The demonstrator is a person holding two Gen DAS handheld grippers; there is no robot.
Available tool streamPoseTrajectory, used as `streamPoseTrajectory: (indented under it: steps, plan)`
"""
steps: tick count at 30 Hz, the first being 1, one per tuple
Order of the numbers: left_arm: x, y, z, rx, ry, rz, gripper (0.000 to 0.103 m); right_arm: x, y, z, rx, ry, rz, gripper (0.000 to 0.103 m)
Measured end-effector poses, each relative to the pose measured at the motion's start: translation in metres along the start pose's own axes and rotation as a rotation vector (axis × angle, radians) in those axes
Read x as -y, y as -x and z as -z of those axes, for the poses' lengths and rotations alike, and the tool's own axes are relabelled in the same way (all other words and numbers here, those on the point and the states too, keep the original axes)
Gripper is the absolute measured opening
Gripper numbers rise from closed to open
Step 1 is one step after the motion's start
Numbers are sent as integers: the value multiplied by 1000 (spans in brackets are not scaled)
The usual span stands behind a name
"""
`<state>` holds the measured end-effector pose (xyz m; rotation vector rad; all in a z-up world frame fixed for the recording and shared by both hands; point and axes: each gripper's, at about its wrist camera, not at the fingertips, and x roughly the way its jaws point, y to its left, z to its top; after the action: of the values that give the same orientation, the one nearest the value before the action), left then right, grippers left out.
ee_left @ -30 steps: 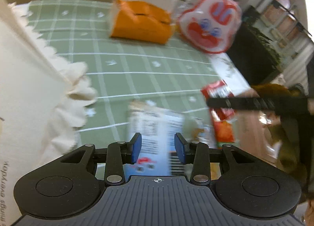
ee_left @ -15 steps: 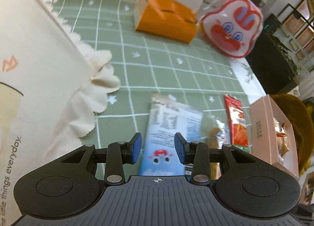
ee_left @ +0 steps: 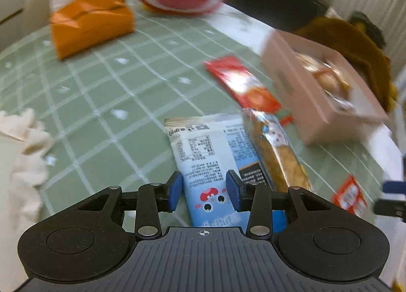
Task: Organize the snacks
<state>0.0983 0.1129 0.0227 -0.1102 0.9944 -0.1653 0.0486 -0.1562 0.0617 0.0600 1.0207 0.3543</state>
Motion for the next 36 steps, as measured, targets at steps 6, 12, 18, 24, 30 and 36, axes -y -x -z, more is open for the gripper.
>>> streamPoseTrajectory:
  steps: [6,12,18,24,30,36]
  plan:
    - [6,29,5,49,174,58,43,-21,-3,3,20,59,16,65]
    - [52,27,-8,11,201,193,43,-20,-3,11,35,38,48,65]
    - [96,-13,-1,-60,70,25,43,-10,4,26,49,55,134,66]
    - [97,-16,16,-57,36,13,39,0,6,37,52,53,170,66]
    - [75,5,26,-35,122,4,34,-8,14,17,105,95,150,66]
    - [53,35,40,-8,204,78,33,-12,7,-2,84,62,78,67]
